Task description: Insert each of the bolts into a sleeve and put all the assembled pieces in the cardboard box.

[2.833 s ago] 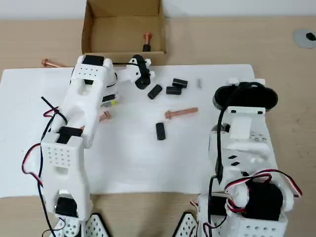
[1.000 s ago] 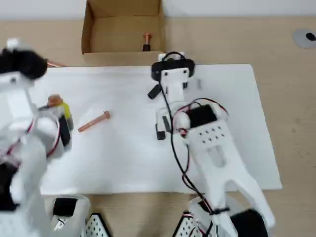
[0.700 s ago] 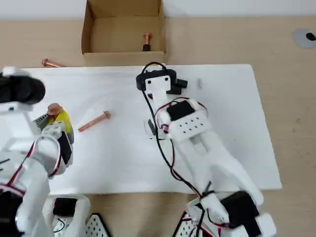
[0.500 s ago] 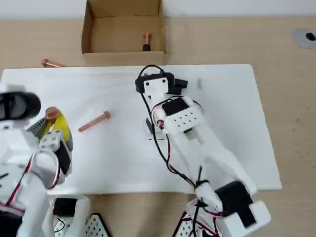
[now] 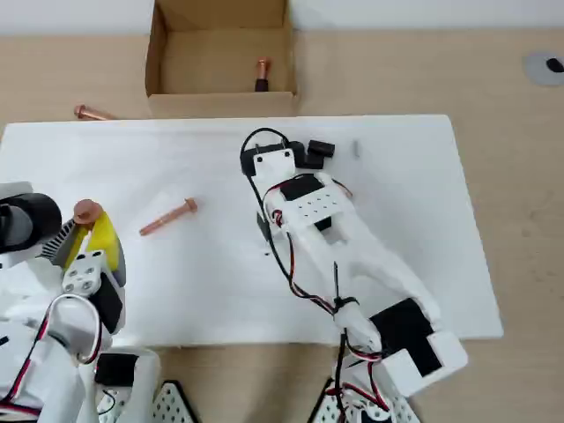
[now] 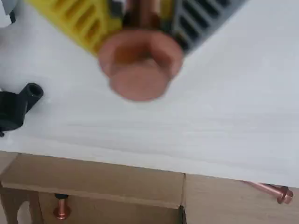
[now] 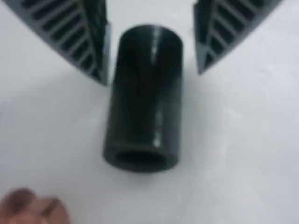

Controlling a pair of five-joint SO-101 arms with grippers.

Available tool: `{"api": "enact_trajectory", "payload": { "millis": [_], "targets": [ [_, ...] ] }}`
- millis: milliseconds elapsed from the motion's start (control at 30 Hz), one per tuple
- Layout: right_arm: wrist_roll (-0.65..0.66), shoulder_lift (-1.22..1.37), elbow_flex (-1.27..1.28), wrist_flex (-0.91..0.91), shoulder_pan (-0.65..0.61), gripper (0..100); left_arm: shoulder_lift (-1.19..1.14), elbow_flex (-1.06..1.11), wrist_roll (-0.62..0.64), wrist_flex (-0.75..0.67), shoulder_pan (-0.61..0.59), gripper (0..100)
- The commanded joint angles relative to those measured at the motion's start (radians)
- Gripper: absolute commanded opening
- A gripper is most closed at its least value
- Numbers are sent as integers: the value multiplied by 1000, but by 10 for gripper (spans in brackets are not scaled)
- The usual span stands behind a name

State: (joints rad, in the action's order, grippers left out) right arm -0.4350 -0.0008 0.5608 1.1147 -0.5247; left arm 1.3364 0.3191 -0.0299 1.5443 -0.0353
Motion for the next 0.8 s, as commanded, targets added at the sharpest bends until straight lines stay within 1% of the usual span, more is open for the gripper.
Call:
{"api": "enact_trajectory", "payload": {
  "millis": [0, 333, 567, 767],
  "targets": [
    [-2, 10, -53, -46, -7, 160, 1, -3, 2, -20, 5, 9],
    [-2, 12, -105, -60, -7, 160, 1, -6, 2, -20, 5, 9],
    [-2, 12, -107, -104, 1, 160, 1, -9, 0, -20, 5, 9],
    [0, 13, -87, -98, 10, 159, 1, -11, -64, -18, 5, 9]
  ]
}}
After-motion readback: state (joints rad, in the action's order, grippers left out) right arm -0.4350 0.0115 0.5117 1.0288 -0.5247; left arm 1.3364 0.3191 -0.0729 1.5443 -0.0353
